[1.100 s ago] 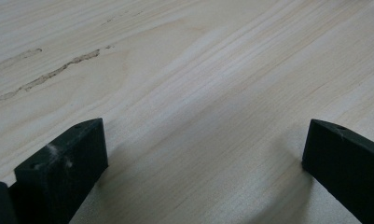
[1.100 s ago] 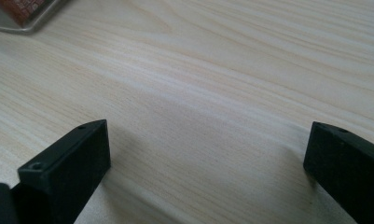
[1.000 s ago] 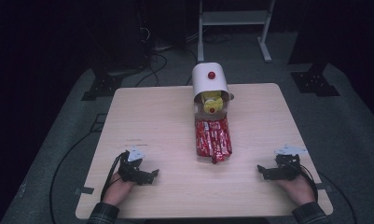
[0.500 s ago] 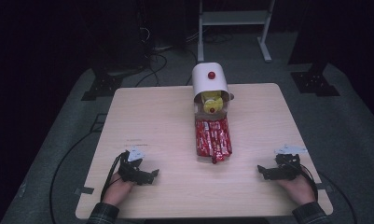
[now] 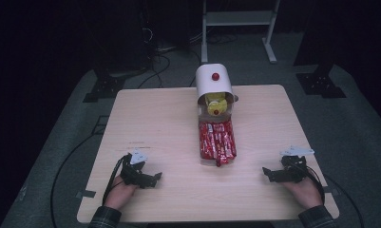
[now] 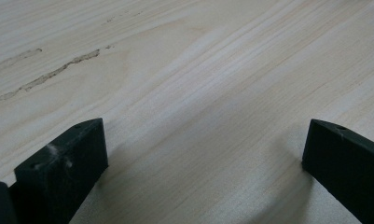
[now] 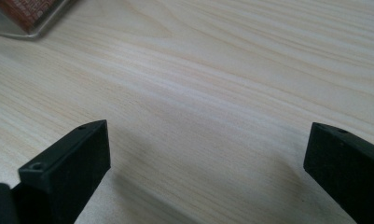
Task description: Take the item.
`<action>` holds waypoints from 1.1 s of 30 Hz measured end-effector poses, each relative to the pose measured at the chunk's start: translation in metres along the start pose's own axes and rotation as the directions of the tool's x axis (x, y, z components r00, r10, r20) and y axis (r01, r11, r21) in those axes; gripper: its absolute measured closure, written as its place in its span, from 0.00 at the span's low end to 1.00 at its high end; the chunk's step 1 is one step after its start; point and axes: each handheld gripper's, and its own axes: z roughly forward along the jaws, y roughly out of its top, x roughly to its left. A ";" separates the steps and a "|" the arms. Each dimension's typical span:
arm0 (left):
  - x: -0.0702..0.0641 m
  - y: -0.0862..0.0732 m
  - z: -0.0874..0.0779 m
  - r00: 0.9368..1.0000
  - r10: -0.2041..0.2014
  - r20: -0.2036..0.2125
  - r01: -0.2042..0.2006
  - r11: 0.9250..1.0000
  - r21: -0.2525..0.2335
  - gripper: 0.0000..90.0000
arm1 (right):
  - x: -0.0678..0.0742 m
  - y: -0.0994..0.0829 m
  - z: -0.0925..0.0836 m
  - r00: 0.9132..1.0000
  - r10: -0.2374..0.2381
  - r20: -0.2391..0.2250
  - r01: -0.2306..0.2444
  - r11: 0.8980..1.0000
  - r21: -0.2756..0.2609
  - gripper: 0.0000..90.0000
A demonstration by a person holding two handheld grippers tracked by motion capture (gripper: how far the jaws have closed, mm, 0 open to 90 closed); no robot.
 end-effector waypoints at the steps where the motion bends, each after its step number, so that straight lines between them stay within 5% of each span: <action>1: 0.000 0.000 0.000 1.000 0.000 0.000 0.000 1.000 0.000 0.00 | 0.000 0.001 -0.001 1.000 -0.004 0.000 0.004 1.000 -0.002 0.00; 33: 0.000 0.000 0.000 1.000 0.000 0.000 0.000 1.000 0.000 0.00 | 0.003 0.014 -0.013 0.999 -0.038 0.008 0.039 0.999 -0.022 0.00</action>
